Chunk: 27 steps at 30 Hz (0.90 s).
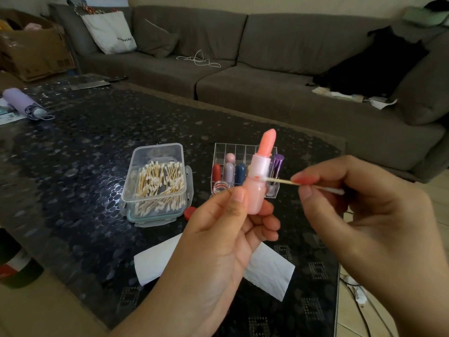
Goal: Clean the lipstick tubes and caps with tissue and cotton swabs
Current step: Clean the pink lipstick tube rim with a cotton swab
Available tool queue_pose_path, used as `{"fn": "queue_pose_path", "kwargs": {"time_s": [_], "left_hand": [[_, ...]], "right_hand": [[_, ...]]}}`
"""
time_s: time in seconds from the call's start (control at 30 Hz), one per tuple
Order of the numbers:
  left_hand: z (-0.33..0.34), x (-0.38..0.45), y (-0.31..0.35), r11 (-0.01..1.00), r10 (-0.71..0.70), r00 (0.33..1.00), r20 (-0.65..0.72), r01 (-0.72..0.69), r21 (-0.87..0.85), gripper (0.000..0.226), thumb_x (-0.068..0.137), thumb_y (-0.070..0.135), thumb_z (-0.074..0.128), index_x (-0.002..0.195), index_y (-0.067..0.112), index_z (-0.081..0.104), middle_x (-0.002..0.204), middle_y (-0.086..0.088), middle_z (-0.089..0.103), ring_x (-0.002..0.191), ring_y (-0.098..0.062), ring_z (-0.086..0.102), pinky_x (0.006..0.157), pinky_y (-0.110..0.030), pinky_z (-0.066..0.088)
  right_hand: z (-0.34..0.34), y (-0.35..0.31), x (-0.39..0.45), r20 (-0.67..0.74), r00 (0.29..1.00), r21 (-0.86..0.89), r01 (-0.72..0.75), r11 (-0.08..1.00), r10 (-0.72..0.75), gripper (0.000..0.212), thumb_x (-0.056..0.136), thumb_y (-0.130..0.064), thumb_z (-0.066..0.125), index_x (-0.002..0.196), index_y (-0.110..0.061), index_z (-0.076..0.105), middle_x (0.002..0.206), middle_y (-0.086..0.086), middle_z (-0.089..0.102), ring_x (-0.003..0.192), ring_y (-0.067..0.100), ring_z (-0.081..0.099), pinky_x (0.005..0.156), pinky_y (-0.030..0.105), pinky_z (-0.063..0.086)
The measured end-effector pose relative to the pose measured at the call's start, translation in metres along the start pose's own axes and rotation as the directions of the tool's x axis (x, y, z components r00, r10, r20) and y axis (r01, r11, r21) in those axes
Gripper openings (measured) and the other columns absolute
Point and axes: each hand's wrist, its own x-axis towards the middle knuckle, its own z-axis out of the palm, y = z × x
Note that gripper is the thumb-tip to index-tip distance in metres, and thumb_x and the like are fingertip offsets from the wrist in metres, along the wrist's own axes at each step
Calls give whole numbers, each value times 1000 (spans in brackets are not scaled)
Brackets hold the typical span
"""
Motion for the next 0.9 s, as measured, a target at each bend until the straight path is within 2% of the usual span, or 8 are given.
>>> {"fn": "queue_pose_path", "kwargs": {"time_s": [0.17, 0.27, 0.37, 0.57, 0.67, 0.73, 0.8, 0.9], "left_hand": [[0, 0, 1, 1000, 0, 1000, 0, 0, -3, 26, 72, 20, 56, 77, -1, 69, 63, -14, 63, 53, -19, 61, 49, -24, 51], [2, -2, 2, 1000, -15, 1000, -11, 15, 0, 29, 82, 25, 61, 84, -4, 67, 63, -14, 62, 53, -18, 61, 50, -24, 52], [3, -2, 2, 1000, -13, 1000, -18, 13, 7, 32, 85, 26, 60, 90, -6, 64, 63, -14, 63, 53, -18, 61, 49, -23, 51], [1, -2, 2, 999, -48, 999, 9, 48, -6, 36, 85, 29, 60, 86, -6, 66, 60, -12, 59, 50, -17, 58, 47, -23, 49], [1, -2, 2, 997, -83, 996, 40, 83, -7, 36, 80, 30, 57, 83, -3, 69, 61, -12, 58, 50, -17, 57, 46, -24, 49], [1, -2, 2, 995, -103, 994, 41, 103, 11, 38, 87, 32, 56, 87, -4, 67, 59, -11, 57, 49, -16, 56, 45, -24, 49], [1, -2, 3, 993, -116, 992, 51, 115, 22, 38, 80, 29, 49, 91, -5, 64, 58, -10, 55, 48, -16, 54, 45, -23, 48], [-1, 0, 3, 991, -133, 989, 65, 132, 26, 40, 81, 28, 47, 98, -6, 61, 61, -10, 55, 49, -15, 54, 46, -23, 48]], "right_hand": [[0, 0, 1, -32, 999, -5, -3, 1000, 2, 6, 84, -27, 57, 84, -28, 63, 69, 1, 55, 58, 10, 50, 52, 18, 40], [0, 0, 1, 0, 1000, 4, 1, 1000, -1, 6, 82, -26, 57, 82, -27, 63, 63, 2, 51, 54, 11, 48, 51, 18, 39], [0, 0, 1, -39, 999, -15, -2, 1000, 1, 6, 85, -27, 58, 85, -29, 63, 70, 1, 55, 57, 8, 50, 52, 15, 39], [0, 0, 0, 18, 1000, 17, 0, 1000, 0, 6, 82, -25, 57, 81, -26, 63, 61, 3, 50, 52, 11, 46, 51, 14, 38], [0, 1, 1, -13, 1000, -1, -5, 1000, 5, 6, 84, -27, 57, 84, -28, 63, 68, 1, 54, 56, 10, 49, 51, 17, 39], [-1, 1, 2, -23, 1000, -9, -9, 1000, 9, 6, 85, -29, 57, 85, -29, 63, 71, 0, 56, 58, 9, 50, 51, 17, 39], [-1, 1, 1, 3, 1000, 4, -9, 1000, 9, 7, 83, -28, 57, 83, -29, 63, 66, 1, 53, 56, 10, 49, 51, 15, 39], [0, 2, 2, 15, 1000, 8, -18, 1000, 18, 7, 83, -27, 57, 83, -28, 64, 66, 1, 54, 56, 11, 49, 51, 14, 39]]}}
